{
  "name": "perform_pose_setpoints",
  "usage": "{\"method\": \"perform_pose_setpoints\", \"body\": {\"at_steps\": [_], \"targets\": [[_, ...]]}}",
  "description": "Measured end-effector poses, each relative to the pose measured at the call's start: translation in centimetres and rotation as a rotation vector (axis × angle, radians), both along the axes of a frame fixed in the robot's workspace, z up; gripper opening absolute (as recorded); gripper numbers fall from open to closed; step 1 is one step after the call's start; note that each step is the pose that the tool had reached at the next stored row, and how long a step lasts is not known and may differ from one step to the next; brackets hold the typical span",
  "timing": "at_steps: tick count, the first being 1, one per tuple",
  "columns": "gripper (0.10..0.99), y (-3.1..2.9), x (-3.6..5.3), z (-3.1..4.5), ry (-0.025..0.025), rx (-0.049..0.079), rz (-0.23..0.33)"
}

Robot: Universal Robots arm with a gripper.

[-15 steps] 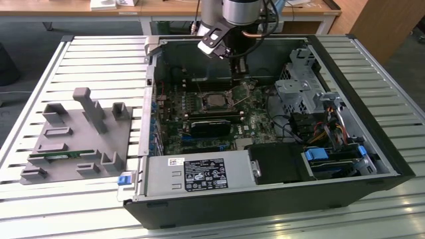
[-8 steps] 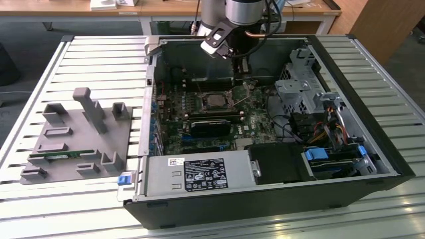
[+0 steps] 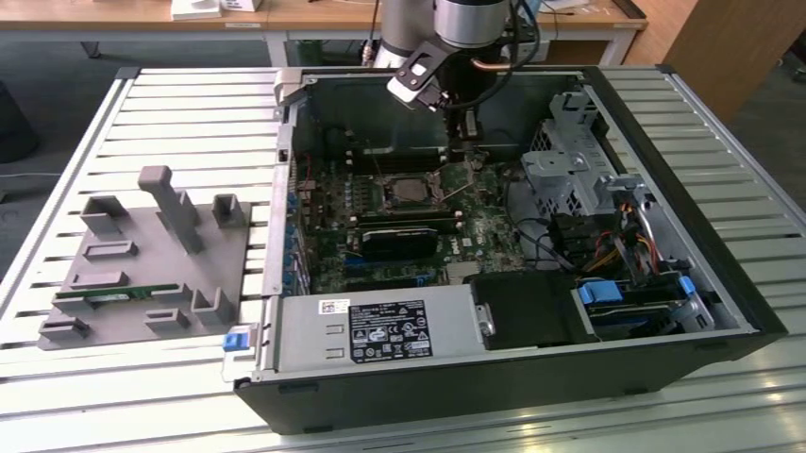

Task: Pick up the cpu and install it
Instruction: 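Close the cpu cover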

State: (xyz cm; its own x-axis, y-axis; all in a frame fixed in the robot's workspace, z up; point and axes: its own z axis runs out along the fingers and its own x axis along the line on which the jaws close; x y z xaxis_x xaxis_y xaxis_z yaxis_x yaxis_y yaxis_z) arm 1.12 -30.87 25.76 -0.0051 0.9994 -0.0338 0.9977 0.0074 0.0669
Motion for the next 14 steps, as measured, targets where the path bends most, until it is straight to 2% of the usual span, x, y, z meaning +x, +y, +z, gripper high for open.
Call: {"method": "perform_pose_setpoints", "body": {"at_steps": [14], "targets": [[0.106, 0.0, 1.27, 0.0, 0.0, 0.0, 0.0]]}}
